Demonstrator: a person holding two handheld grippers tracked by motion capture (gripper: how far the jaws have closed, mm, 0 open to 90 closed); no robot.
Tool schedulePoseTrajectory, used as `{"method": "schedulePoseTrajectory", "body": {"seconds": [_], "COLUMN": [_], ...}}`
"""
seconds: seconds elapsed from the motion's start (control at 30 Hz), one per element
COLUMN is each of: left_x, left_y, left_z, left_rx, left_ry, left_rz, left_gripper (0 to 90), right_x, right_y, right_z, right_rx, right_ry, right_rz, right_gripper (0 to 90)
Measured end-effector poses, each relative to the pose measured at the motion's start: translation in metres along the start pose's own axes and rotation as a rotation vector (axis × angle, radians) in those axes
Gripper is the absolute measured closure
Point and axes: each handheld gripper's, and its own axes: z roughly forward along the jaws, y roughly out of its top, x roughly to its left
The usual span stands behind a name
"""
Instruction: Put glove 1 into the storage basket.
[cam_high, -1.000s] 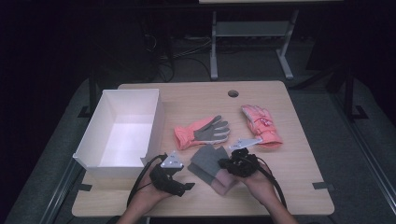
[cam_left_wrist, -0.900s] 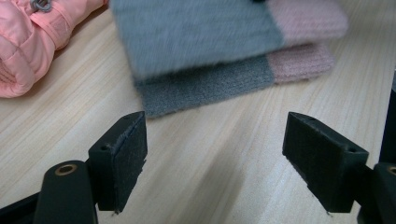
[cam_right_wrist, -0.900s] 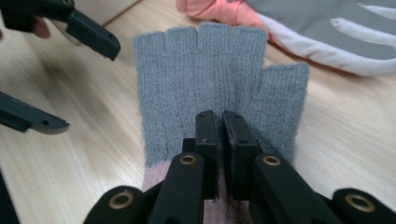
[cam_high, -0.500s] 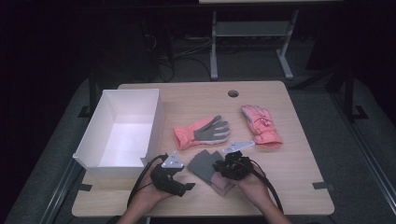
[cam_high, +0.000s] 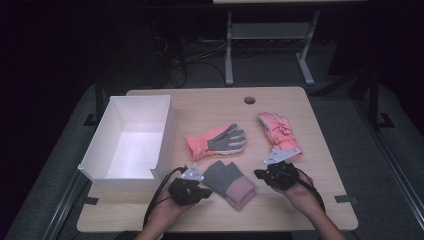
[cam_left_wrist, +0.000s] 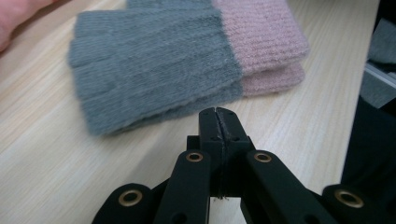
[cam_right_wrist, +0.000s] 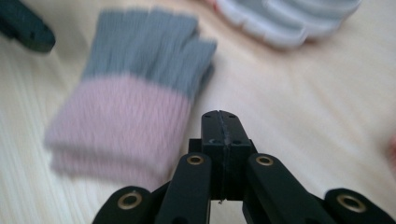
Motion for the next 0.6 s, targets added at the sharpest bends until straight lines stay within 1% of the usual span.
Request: {"method": "schedulePoseTrajectory", "body": {"seconds": [0.03, 0.1, 0.13, 0.17, 0.2, 0.27, 0.3, 0.33, 0.37, 0.4, 0.43, 0.47, 0.53, 0.57, 0.6], "left_x": [-0.001, -0.003, -0.004, -0.005, -0.004, -0.004, -0.004, -0.003, -0.001, 0.0, 0.002, 0.004, 0.006, 0.009, 0.01], "left_y": [0.002, 0.005, 0.007, 0.009, 0.012, 0.015, 0.017, 0.018, 0.019, 0.02, 0.021, 0.021, 0.022, 0.023, 0.023], "left_z": [0.002, 0.008, 0.011, 0.015, 0.017, 0.022, 0.025, 0.027, 0.026, 0.027, 0.026, 0.026, 0.027, 0.027, 0.027], "left_rx": [0.011, 0.013, 0.018, 0.019, 0.033, 0.046, 0.045, 0.043, 0.056, 0.045, 0.055, 0.053, 0.05, 0.059, 0.058], "left_ry": [-0.003, -0.006, -0.007, -0.006, -0.001, 0.006, 0.003, 0.009, 0.009, 0.007, 0.006, 0.007, 0.005, 0.001, 0.002], "left_rz": [0.009, 0.009, 0.007, 0.009, 0.024, 0.032, 0.023, 0.026, 0.038, 0.026, 0.033, 0.028, 0.01, 0.017, 0.014], "left_gripper": [89.6, 89.6, 89.6, 89.6, 89.6, 89.6, 89.6, 89.6, 89.6, 89.6, 89.6, 89.6, 89.6, 89.5, 89.6], "right_x": [-0.002, -0.003, -0.004, -0.003, -0.003, -0.002, -0.001, -0.001, 0.001, 0.001, 0.003, 0.003, 0.006, 0.007, 0.009], "right_y": [-0.005, -0.013, -0.016, -0.017, -0.017, -0.017, -0.017, -0.017, -0.017, -0.017, -0.017, -0.018, -0.018, -0.018, -0.018], "right_z": [0.002, 0.008, 0.011, 0.013, 0.014, 0.017, 0.018, 0.018, 0.017, 0.016, 0.015, 0.015, 0.014, 0.014, 0.015], "right_rx": [0.008, 0.036, 0.044, 0.053, 0.061, 0.062, 0.062, 0.06, 0.057, 0.056, 0.056, 0.05, 0.059, 0.062, 0.068], "right_ry": [0.015, 0.041, 0.059, 0.067, 0.078, 0.093, 0.098, 0.107, 0.112, 0.118, 0.129, 0.14, 0.152, 0.16, 0.164], "right_rz": [-0.007, -0.006, -0.007, -0.006, 0.004, 0.005, 0.005, 0.004, -0.003, -0.014, -0.011, -0.021, -0.024, -0.03, -0.033], "right_gripper": [90.0, 90.0, 90.0, 90.0, 90.0, 90.0, 90.0, 90.0, 90.0, 90.0, 90.0, 90.0, 90.0, 90.0, 90.0]}}
